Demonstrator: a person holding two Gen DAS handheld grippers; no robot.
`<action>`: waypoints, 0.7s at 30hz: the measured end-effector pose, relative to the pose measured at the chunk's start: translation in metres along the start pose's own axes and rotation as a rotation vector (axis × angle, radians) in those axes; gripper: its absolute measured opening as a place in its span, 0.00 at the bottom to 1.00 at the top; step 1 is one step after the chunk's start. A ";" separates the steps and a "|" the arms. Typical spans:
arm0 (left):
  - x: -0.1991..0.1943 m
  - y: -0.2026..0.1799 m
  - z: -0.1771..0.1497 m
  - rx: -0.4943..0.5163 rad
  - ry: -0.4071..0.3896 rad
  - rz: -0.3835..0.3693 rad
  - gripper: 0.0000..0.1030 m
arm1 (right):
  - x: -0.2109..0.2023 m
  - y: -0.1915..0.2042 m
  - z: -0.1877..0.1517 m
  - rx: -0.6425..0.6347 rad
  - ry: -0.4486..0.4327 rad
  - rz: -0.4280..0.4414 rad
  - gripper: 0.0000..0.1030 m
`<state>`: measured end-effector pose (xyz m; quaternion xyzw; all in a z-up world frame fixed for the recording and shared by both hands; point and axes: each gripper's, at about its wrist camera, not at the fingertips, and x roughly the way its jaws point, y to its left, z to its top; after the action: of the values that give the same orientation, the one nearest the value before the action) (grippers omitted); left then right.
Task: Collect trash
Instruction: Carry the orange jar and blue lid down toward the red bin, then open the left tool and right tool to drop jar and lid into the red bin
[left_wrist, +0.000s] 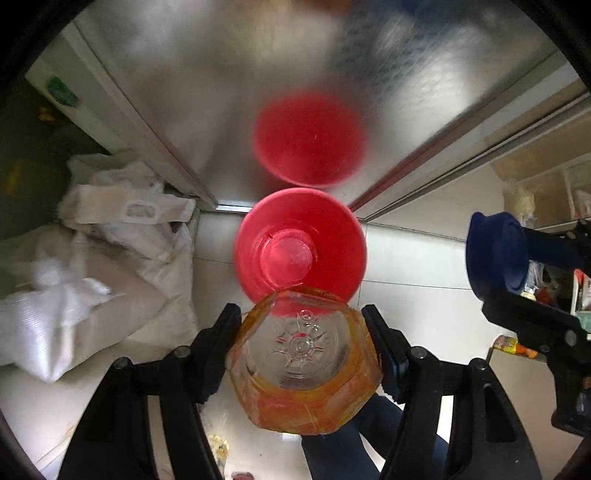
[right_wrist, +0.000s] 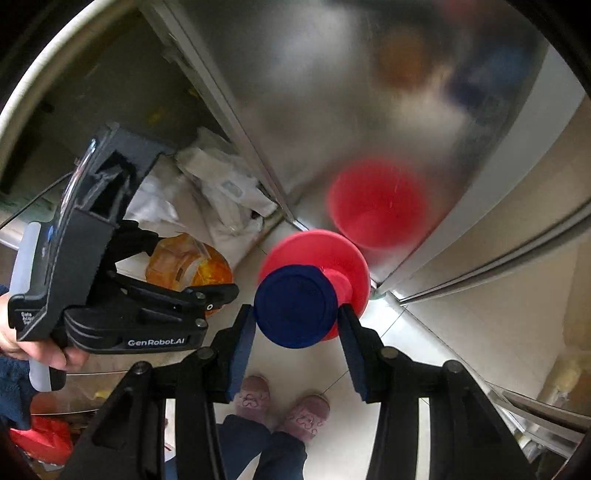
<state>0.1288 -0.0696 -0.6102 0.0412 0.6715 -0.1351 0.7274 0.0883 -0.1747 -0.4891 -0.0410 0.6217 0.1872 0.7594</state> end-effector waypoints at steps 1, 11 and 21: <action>0.009 0.001 0.001 0.004 0.001 -0.003 0.63 | 0.013 -0.004 -0.001 0.002 0.003 0.002 0.42; 0.112 0.014 0.003 0.067 0.012 -0.020 0.63 | 0.135 -0.028 -0.009 -0.005 0.040 0.020 0.42; 0.193 0.022 0.009 0.174 -0.026 -0.032 0.63 | 0.215 -0.034 -0.021 -0.114 0.045 0.044 0.42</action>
<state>0.1552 -0.0776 -0.8028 0.0915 0.6482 -0.2052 0.7276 0.1138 -0.1622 -0.7063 -0.0747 0.6278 0.2381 0.7373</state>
